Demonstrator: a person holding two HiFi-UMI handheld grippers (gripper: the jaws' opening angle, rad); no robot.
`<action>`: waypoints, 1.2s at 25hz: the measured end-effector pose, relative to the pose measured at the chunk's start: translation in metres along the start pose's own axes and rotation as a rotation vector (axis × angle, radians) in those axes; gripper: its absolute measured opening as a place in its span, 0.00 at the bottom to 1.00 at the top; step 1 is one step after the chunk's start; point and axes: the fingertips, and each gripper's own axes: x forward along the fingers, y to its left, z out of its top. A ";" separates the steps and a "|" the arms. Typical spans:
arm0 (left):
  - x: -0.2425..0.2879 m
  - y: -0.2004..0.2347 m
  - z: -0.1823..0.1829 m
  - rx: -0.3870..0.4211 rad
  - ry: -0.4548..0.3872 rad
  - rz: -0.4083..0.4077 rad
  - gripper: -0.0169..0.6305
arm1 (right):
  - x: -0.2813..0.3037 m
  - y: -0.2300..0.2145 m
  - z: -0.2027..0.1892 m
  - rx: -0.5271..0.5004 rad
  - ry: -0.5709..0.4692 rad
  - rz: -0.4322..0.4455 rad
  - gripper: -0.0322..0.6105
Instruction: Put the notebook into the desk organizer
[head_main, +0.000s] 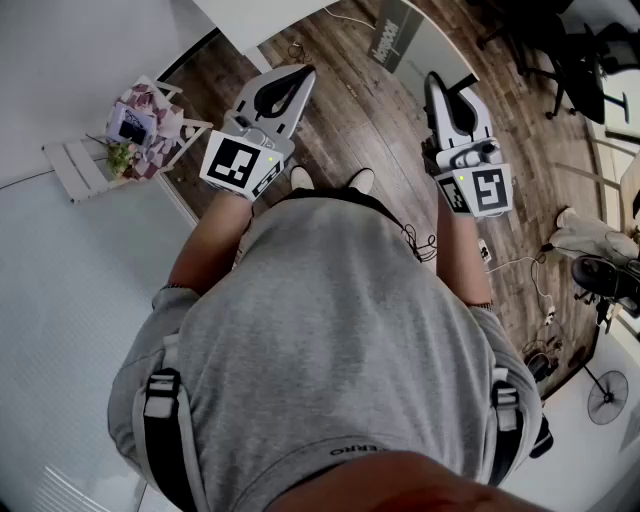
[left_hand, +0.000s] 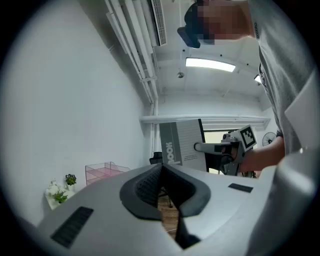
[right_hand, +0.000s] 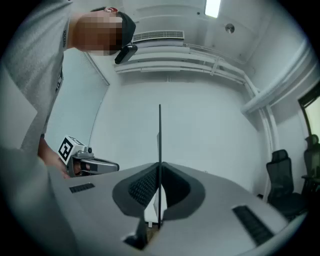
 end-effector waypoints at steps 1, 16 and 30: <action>0.001 -0.004 0.001 0.005 -0.004 -0.004 0.05 | -0.002 -0.001 0.002 -0.010 0.004 0.001 0.07; 0.013 -0.030 0.007 0.020 -0.022 0.044 0.05 | -0.022 -0.017 0.006 0.019 -0.003 0.035 0.07; 0.028 -0.047 0.005 0.030 -0.038 0.031 0.05 | -0.035 -0.024 0.001 0.002 0.011 0.038 0.07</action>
